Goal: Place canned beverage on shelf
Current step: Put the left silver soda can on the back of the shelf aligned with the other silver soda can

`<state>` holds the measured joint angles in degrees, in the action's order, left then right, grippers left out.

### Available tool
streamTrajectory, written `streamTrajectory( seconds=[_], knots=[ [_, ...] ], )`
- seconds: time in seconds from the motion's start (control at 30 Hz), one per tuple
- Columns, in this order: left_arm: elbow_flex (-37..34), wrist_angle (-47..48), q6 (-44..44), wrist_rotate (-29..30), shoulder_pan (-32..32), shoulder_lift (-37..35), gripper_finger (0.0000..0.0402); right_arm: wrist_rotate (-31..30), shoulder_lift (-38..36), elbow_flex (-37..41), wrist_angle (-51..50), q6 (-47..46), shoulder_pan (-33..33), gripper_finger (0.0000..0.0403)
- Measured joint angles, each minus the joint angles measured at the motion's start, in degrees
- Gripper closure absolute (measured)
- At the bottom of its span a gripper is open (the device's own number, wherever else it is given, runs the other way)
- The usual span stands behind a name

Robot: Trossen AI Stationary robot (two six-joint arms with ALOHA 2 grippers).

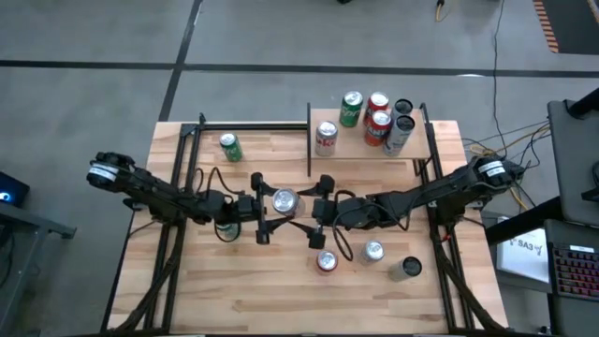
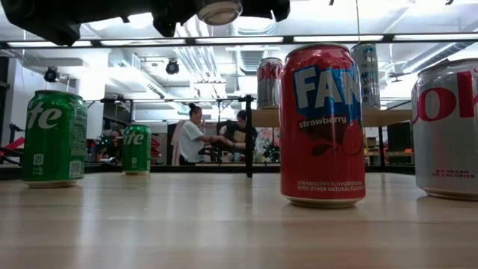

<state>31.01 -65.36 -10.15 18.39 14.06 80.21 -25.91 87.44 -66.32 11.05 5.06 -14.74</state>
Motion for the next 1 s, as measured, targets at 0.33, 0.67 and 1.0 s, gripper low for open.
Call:
streamTrajectory(
  seconds=[0.33, 0.67, 1.0],
  knots=[
    [0.37, 0.39, 0.24, -0.13, 0.02, 0.5, 0.0117, 0.16, 0.78, 0.0, 1.76, 1.86, 0.3, 0.0093],
    [0.48, 0.56, 0.57, 0.2, 0.41, -0.59, 0.0017, -4.66, 0.99, 0.2, -2.63, 2.97, 0.81, 0.0123],
    [1.69, 1.39, -0.72, 0.7, 0.1, -2.65, 0.0029, -7.15, 0.08, 0.04, -6.36, 1.44, 0.76, 0.0123]
  ],
)
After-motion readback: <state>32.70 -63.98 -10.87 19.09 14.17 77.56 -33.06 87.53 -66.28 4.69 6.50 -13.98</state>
